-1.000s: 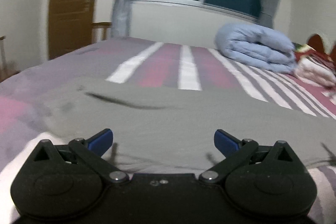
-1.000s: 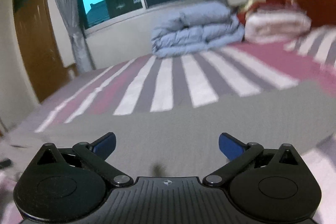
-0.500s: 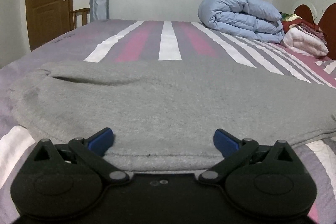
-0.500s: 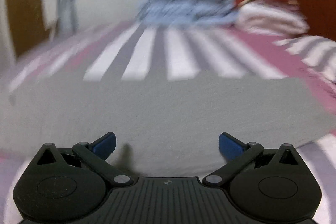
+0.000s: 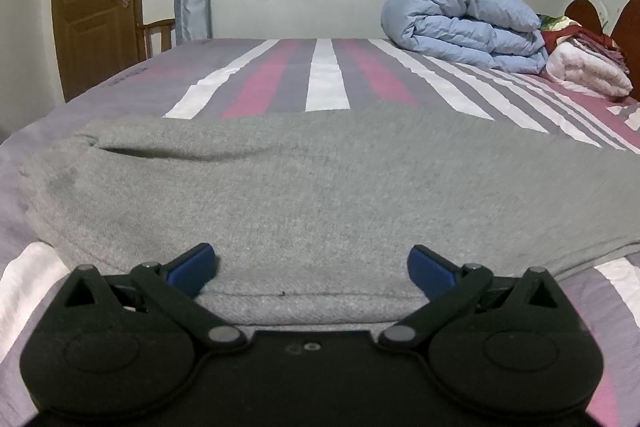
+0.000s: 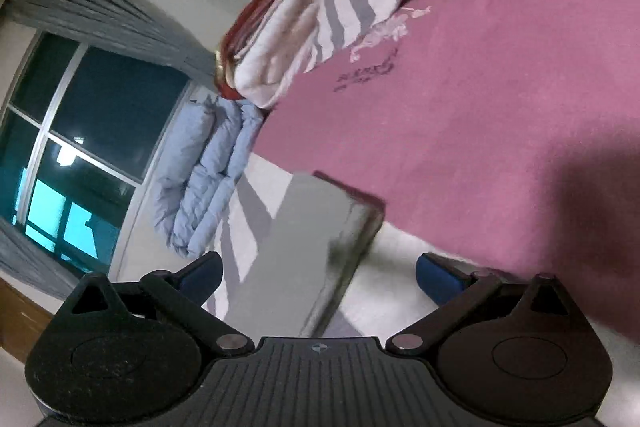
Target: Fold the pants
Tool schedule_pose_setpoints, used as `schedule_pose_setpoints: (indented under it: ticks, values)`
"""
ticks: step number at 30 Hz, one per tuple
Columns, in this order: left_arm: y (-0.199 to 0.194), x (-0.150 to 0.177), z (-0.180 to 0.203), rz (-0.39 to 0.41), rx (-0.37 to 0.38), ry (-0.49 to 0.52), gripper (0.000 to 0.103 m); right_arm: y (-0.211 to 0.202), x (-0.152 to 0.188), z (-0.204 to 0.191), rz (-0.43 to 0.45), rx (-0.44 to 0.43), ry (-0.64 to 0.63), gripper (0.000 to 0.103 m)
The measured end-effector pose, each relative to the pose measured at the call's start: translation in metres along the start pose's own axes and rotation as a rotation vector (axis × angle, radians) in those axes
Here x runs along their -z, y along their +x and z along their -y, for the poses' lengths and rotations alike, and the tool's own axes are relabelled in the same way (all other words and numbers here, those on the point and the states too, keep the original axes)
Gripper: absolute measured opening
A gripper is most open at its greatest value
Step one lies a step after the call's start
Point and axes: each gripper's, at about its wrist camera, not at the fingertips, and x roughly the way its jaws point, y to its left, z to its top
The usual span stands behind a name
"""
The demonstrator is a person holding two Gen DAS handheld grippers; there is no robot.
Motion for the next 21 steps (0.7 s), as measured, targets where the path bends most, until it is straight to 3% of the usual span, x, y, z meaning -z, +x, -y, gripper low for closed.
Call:
schedule_pose_setpoints:
  ticks: [2, 4, 5, 6, 7, 9, 10, 21]
  values:
    - [0.000, 0.001, 0.000, 0.000, -0.003, 0.003, 0.097, 0.002, -0.003, -0.003, -0.002, -0.017, 0.000, 0.102]
    - [0.000, 0.001, 0.000, 0.001, -0.003, 0.003, 0.097, -0.001, -0.008, -0.007, -0.014, -0.075, 0.002, 0.092]
    - [0.000, 0.001, 0.001, 0.001, -0.004, 0.004, 0.097, 0.005, -0.009, -0.007, -0.056, -0.052, -0.002, 0.088]
    - [0.000, 0.001, 0.001, 0.000, -0.005, 0.004, 0.097, 0.010, -0.010, -0.004, -0.090, -0.012, -0.003, 0.068]
    - [0.000, 0.001, 0.001, 0.000, -0.005, 0.004, 0.097, 0.014, -0.010, 0.001, -0.109, 0.011, 0.000, 0.040]
    - [0.000, 0.001, 0.001, -0.001, -0.008, 0.007, 0.097, 0.020, -0.014, 0.014, -0.138, 0.026, 0.037, 0.020]
    - [0.000, 0.001, 0.001, -0.001, -0.008, 0.008, 0.097, 0.021, -0.016, 0.020, -0.139, 0.019, 0.059, 0.015]
    - [0.001, 0.001, 0.001, -0.001, -0.012, 0.009, 0.097, 0.048, -0.022, 0.025, -0.146, -0.079, 0.098, 0.015]
